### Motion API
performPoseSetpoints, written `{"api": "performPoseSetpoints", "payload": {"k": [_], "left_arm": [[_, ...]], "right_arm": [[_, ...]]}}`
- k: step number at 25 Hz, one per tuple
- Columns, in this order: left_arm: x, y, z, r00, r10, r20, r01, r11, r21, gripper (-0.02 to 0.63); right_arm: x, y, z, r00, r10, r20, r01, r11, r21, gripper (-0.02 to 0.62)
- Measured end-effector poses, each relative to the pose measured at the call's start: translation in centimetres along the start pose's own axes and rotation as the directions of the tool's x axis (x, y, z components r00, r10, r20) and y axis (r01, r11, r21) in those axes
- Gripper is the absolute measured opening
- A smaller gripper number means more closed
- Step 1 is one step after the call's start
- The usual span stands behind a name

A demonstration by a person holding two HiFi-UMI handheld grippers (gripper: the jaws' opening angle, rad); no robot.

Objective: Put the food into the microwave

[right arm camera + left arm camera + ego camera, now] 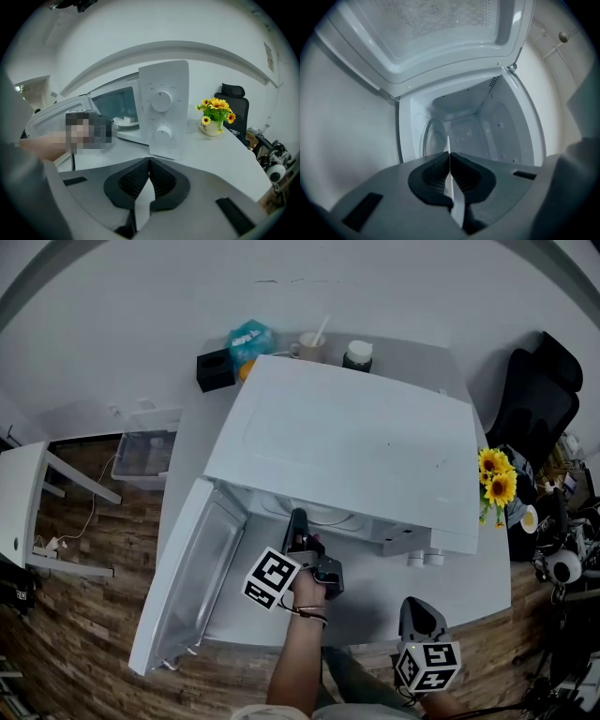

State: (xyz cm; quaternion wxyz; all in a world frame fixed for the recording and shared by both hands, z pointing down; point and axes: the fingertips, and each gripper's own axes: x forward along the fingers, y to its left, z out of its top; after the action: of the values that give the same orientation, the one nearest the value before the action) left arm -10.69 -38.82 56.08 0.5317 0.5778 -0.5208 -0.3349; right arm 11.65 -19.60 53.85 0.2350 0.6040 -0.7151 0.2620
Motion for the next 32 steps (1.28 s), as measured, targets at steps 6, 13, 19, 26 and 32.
{"api": "performPoseSetpoints", "payload": {"k": [6,13,19,26,32], "left_arm": [[1.0,0.7,0.1,0.998,0.064,0.006,-0.064,0.998,0.028,0.013],[2.7,0.5,0.1,0.996,0.087,0.0,-0.087,0.993,0.076,0.014],[2.9,0.4,0.0,0.987,0.159,-0.02,-0.154,0.975,0.161,0.015],[2.3,0.2,0.2,0.967,0.253,-0.015,-0.235,0.916,0.324,0.082],[1.9,-0.4,0.6,0.973,0.229,-0.016,-0.211,0.92,0.331,0.118]], "right_arm": [[0.0,-0.6,-0.3,1.0,-0.011,-0.006,0.011,1.0,0.011,0.015],[0.1,-0.8,-0.5,1.0,-0.011,-0.011,0.011,1.0,0.022,0.015],[0.1,-1.0,-0.4,1.0,-0.015,-0.008,0.016,0.999,0.029,0.015],[0.2,-0.6,-0.5,1.0,-0.008,-0.009,0.008,0.999,0.044,0.015],[0.2,-0.1,-0.3,1.0,0.001,-0.002,-0.001,0.999,0.047,0.015]]}}
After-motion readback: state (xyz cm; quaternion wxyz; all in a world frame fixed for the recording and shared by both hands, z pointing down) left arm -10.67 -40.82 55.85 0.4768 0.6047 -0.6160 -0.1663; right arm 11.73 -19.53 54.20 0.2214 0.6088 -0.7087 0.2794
